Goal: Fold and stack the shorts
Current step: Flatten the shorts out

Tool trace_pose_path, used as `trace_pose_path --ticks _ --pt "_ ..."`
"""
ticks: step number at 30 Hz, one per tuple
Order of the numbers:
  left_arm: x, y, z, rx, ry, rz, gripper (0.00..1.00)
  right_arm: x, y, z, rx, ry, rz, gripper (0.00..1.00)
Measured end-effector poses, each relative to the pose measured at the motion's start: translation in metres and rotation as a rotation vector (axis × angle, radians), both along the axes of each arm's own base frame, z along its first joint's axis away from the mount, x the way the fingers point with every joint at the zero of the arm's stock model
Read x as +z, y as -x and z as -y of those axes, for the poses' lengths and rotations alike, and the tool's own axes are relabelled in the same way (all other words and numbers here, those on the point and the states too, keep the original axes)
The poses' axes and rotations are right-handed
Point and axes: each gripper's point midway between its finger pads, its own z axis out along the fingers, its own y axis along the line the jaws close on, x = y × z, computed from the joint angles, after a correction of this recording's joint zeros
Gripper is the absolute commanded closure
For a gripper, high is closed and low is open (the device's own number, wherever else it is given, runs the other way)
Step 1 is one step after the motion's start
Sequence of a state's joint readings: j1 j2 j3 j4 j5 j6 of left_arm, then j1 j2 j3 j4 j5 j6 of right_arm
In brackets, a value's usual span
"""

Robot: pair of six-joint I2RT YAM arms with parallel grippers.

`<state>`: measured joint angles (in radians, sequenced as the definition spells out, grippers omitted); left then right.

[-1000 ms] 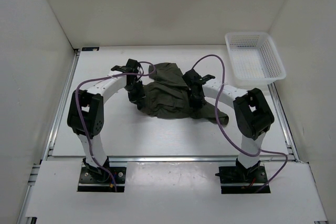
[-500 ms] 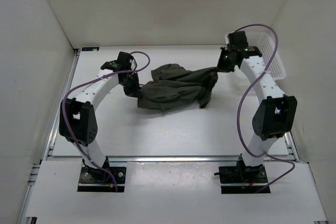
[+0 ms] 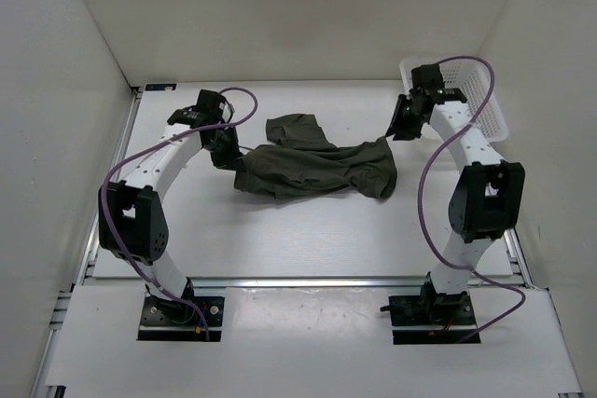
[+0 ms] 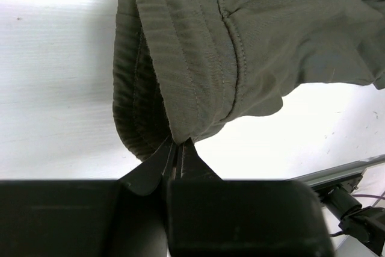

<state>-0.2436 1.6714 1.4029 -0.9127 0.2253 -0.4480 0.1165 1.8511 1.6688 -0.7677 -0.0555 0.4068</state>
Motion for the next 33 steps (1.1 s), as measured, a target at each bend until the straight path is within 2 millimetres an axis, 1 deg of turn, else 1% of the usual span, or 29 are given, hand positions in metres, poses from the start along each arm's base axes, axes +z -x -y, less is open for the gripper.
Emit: trace_pose_path --ticks 2,4,5,6,8,9,11,12,13,15,17,19,25,28,30,31,32,33 --pt "-0.001 0.002 -0.001 -0.003 -0.003 -0.004 0.90 -0.006 0.022 -0.009 0.018 -0.006 -0.012 0.55" --pt "-0.001 0.002 -0.002 -0.004 -0.004 -0.005 0.90 -0.014 0.050 -0.020 0.032 -0.030 -0.042 0.53" --pt "-0.001 0.003 -0.002 -0.004 -0.004 -0.005 0.90 -0.019 0.065 -0.026 0.041 -0.053 -0.055 0.50" --pt "-0.001 0.003 -0.002 -0.003 -0.003 -0.005 0.90 -0.026 0.079 -0.032 0.036 -0.093 -0.067 0.45" --pt "0.001 0.003 -0.002 -0.007 0.000 -0.002 0.90 -0.043 0.112 -0.038 -0.002 -0.173 -0.130 0.42" --pt "0.002 0.004 -0.002 -0.008 0.002 -0.001 0.90 -0.052 0.125 -0.039 -0.034 -0.211 -0.162 0.42" --pt "0.002 0.004 -0.002 -0.009 0.003 0.000 0.90 -0.069 0.143 -0.041 -0.100 -0.270 -0.228 0.41" --pt "0.003 0.005 -0.001 -0.010 0.005 -0.001 0.90 -0.076 0.147 -0.042 -0.138 -0.297 -0.256 0.38" --pt "0.003 0.005 -0.001 -0.011 0.006 -0.002 0.90 -0.081 0.150 -0.044 -0.173 -0.320 -0.278 0.38" --pt "0.003 0.005 -0.001 -0.012 0.007 -0.004 0.90 -0.082 0.147 -0.048 -0.225 -0.361 -0.293 0.38" --pt "0.003 0.006 -0.001 -0.014 0.008 -0.006 0.90 -0.081 0.135 -0.052 -0.267 -0.400 -0.277 0.38" --pt "0.003 0.007 -0.001 -0.015 0.009 -0.008 0.90 -0.086 0.127 -0.054 -0.303 -0.419 -0.278 0.38" --pt "0.003 0.008 -0.001 -0.018 0.009 -0.011 0.90 -0.116 0.117 -0.049 -0.397 -0.389 -0.328 0.39" --pt "0.003 0.008 -0.002 -0.018 0.009 -0.011 0.90 -0.124 0.112 -0.047 -0.421 -0.371 -0.336 0.41" --pt "0.003 0.007 -0.002 -0.018 0.009 -0.011 0.90 -0.126 0.110 -0.043 -0.434 -0.350 -0.325 0.51" --pt "0.003 0.007 -0.003 -0.018 0.008 -0.011 0.90 -0.126 0.109 -0.041 -0.437 -0.340 -0.320 0.57" --pt "0.003 0.007 -0.003 -0.017 0.008 -0.011 0.90 -0.126 0.106 -0.039 -0.441 -0.329 -0.312 0.71" --pt "0.003 0.007 -0.003 -0.017 0.009 -0.011 0.90 -0.125 0.103 -0.038 -0.442 -0.321 -0.303 0.79"
